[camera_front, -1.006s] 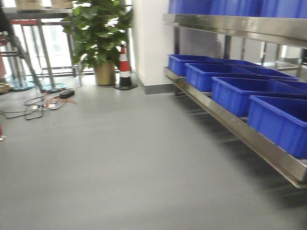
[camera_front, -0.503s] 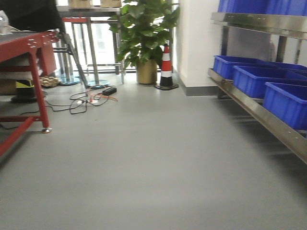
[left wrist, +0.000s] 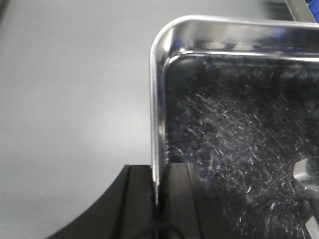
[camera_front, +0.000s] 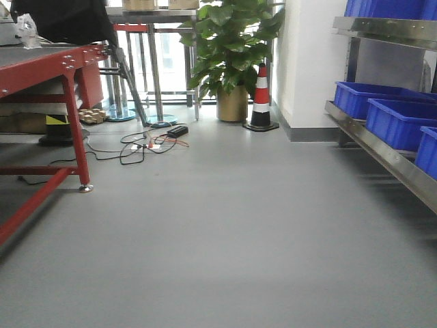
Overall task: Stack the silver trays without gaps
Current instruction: 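Carry the tray in both grippers while driving across the room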
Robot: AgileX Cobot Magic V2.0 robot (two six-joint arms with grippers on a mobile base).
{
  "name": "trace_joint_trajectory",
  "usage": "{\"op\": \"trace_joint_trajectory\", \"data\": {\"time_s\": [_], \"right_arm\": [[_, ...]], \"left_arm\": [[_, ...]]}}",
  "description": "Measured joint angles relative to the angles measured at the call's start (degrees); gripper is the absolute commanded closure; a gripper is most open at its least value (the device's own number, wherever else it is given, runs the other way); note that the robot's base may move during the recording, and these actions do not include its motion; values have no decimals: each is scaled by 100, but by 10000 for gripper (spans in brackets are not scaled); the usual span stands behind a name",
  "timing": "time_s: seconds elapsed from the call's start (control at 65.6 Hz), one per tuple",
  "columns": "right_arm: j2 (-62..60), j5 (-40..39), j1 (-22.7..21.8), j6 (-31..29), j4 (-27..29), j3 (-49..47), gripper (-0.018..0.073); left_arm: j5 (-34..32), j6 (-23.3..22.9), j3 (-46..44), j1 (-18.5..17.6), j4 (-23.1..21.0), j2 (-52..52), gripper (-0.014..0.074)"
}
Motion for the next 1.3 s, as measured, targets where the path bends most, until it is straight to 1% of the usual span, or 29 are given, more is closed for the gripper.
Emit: {"op": "trace_joint_trajectory", "data": {"time_s": [1.295], "right_arm": [[0,0,0,0,0,0,574]], "left_arm": [[-10,0,0,0,15,0,602]]}}
